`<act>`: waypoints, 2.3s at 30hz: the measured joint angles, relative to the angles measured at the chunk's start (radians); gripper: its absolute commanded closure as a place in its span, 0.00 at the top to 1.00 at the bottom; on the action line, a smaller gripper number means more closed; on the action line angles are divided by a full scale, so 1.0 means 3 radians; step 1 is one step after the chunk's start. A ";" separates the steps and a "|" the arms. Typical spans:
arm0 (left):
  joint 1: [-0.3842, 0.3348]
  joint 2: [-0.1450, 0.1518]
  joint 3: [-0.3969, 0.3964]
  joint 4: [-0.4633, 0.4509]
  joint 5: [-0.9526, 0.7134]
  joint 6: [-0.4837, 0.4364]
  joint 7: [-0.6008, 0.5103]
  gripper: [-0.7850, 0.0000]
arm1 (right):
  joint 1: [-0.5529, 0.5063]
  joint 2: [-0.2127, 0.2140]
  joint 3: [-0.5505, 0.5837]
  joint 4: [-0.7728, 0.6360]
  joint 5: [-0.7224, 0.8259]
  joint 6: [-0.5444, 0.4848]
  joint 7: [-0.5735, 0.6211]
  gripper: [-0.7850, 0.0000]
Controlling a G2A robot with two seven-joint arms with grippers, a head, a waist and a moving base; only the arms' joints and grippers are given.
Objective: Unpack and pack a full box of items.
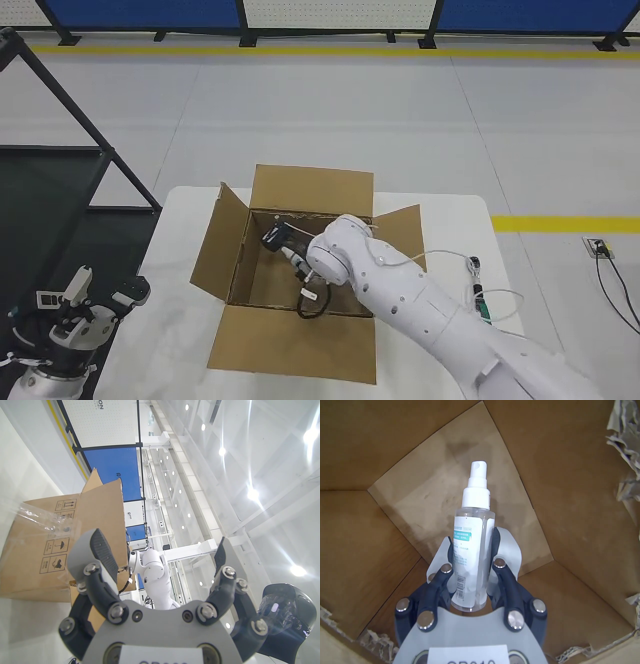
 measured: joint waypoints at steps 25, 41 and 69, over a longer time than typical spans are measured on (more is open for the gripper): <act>0.0000 0.0000 0.0000 0.0000 0.0000 0.0000 0.0000 1.00 | 0.0314 -0.0840 -0.0237 0.1860 0.0137 -0.0348 -0.0265 0.41; 0.0000 0.0000 0.0000 0.0000 0.0000 0.0000 0.0000 1.00 | 0.0378 -0.0956 -0.0132 0.2189 0.0177 -0.0556 -0.0481 0.73; 0.0000 0.0000 0.0000 0.0000 0.0000 0.0000 0.0000 1.00 | -0.0191 -0.0381 0.0260 0.0760 -0.0297 -0.0254 -0.1462 1.00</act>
